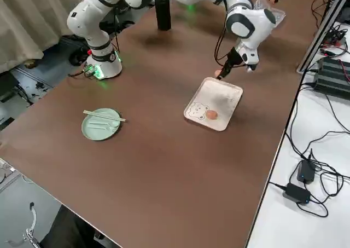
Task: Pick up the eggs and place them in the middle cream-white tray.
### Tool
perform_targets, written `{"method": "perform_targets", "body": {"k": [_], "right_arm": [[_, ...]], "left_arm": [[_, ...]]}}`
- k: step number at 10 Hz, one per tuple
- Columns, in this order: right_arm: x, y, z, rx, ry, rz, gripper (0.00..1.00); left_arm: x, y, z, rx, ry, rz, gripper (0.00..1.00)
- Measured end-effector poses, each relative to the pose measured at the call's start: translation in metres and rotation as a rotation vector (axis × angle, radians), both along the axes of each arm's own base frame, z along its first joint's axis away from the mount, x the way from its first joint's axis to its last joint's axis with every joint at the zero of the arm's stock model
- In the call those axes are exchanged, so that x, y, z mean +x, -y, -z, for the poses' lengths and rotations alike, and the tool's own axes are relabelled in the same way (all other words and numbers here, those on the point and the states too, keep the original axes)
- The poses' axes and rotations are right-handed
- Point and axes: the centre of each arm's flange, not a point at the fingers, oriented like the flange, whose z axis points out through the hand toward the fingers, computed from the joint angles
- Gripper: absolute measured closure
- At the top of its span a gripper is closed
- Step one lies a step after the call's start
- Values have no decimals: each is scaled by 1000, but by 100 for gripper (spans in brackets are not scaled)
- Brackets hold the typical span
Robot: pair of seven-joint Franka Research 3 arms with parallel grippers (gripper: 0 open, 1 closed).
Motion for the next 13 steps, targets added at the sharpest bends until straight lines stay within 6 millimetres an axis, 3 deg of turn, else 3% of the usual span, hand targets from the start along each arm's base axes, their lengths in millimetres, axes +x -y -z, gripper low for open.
{"method": "perform_targets", "body": {"k": [2, 4, 7, 10, 12, 13], "right_arm": [[3, 55, 17, -49, -28, -32, 50], [7, 78, 32, -42, 5, -44, 50], [6, 72, 43, -46, 16, -58, 50], [14, 69, 41, -43, 82, -44, 50], [20, 67, 45, -43, 139, -18, 50], [21, 66, 51, -44, 157, -6, 50]], "left_arm": [[-12, 38, 15, -2, -24, -9, 53], [-23, 82, 28, -14, -37, -47, 53], [-34, 146, 49, -74, 12, -71, 53], [-64, 215, 103, -155, 100, -1, 53], [-82, 240, 144, -172, 108, 25, 53], [-91, 253, 155, -200, 136, 36, 53]]}}
